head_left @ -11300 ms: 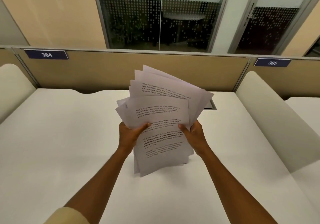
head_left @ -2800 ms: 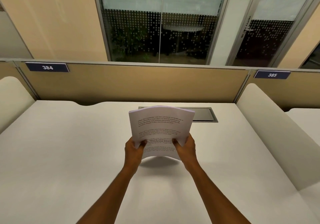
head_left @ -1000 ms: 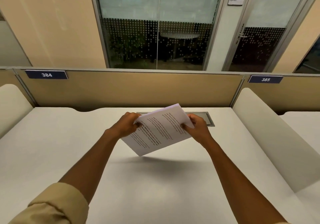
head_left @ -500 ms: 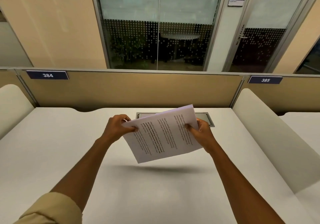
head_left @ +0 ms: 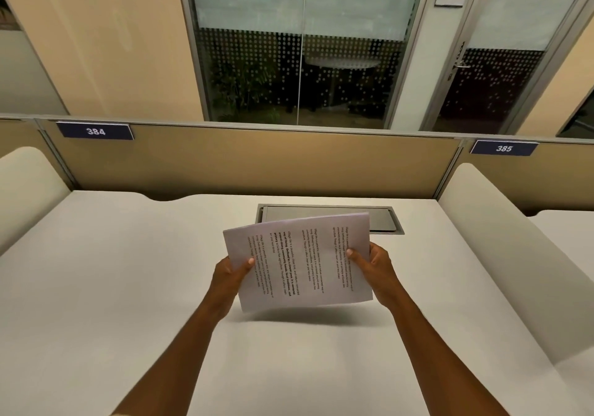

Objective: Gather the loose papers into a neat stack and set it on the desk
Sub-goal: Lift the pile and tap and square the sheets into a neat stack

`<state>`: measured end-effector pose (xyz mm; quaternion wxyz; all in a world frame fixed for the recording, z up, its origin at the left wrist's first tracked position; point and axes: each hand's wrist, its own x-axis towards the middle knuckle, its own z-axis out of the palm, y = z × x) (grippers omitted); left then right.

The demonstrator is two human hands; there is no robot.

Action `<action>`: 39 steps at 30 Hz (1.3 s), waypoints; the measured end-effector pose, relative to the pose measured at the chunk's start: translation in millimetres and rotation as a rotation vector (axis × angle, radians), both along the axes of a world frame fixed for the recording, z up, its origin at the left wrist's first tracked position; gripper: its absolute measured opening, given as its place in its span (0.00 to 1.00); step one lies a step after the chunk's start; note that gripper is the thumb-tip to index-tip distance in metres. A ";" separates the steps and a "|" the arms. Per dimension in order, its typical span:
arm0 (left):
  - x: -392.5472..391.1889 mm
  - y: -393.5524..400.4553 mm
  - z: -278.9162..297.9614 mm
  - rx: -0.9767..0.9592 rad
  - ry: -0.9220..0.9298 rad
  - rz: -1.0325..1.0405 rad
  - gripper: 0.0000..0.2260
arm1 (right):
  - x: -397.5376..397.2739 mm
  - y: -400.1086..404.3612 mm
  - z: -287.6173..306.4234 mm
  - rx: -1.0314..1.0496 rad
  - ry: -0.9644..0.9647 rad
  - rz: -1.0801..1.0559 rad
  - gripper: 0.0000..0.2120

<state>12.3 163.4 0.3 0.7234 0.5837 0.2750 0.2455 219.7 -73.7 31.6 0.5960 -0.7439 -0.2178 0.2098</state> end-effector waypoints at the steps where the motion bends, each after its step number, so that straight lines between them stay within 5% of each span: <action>1: -0.4 -1.1 -0.5 0.026 0.004 0.003 0.09 | -0.8 -0.4 -4.3 0.007 0.011 -0.007 0.13; 13: 4.3 -15.6 -3.1 0.266 0.043 0.200 0.07 | -14.4 16.1 -20.3 0.072 0.068 -0.104 0.17; 39: -7.7 -8.9 -35.9 0.254 0.192 0.143 0.18 | -34.5 19.0 -53.0 -0.031 0.096 -0.112 0.18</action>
